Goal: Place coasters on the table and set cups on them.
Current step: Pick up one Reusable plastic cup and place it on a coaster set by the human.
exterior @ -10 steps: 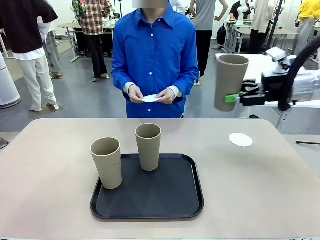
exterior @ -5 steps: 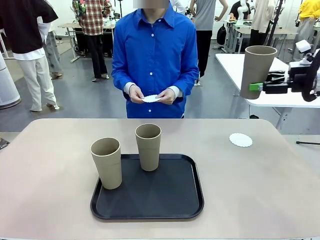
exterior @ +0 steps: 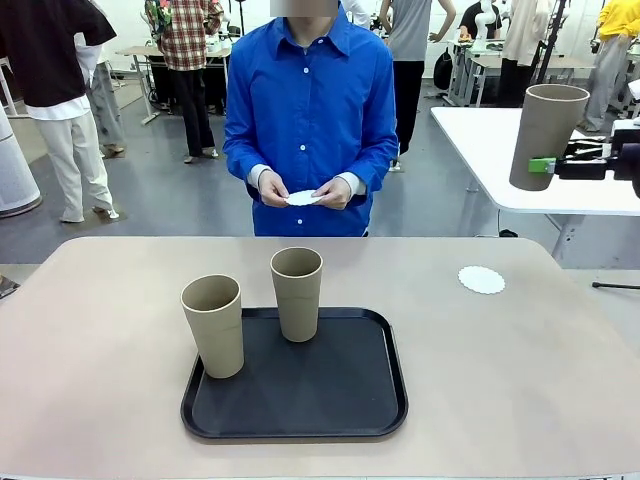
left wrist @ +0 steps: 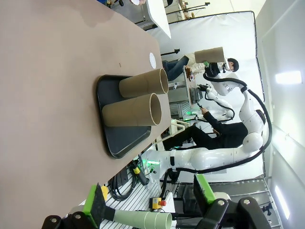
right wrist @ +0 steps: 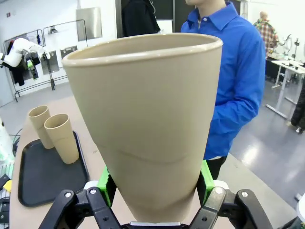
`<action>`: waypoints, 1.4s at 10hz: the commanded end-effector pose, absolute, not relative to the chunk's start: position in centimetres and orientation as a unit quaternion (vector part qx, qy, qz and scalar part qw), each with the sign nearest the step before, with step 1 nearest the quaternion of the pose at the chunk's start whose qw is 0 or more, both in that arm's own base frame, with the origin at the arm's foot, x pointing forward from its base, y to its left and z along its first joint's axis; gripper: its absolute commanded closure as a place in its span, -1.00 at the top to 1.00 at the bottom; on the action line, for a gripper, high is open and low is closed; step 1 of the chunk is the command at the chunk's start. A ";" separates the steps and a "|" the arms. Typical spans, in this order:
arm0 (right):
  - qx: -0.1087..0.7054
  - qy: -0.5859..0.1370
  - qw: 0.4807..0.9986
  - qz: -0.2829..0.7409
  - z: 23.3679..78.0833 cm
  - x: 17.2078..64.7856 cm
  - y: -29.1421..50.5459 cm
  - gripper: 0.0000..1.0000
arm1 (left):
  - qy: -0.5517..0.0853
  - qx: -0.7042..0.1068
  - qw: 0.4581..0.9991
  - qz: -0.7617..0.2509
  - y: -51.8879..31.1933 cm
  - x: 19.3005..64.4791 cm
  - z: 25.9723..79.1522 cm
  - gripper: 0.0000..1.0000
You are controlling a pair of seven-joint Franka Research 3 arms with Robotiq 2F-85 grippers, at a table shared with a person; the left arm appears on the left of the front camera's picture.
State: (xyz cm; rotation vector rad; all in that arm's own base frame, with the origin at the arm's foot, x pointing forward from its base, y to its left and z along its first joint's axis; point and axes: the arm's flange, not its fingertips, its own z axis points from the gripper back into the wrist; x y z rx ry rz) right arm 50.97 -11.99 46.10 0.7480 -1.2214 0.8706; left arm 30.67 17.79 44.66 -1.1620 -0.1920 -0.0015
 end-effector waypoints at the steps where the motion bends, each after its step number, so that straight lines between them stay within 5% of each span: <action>1: 0.347 -0.556 0.661 0.366 46.3 51.4 -11.0 0.63 | -0.092 -0.550 0.830 -0.002 17.9 30.5 44.8 1.00; 9: 0.333 -0.545 0.668 0.383 46.1 51.0 -11.9 0.63 | -0.092 -0.550 0.830 -0.002 17.9 30.5 44.8 1.00; 14: 0.401 -0.478 0.627 0.467 39.6 55.9 -12.3 0.63 | -0.092 -0.550 0.830 -0.002 17.9 30.5 44.8 1.00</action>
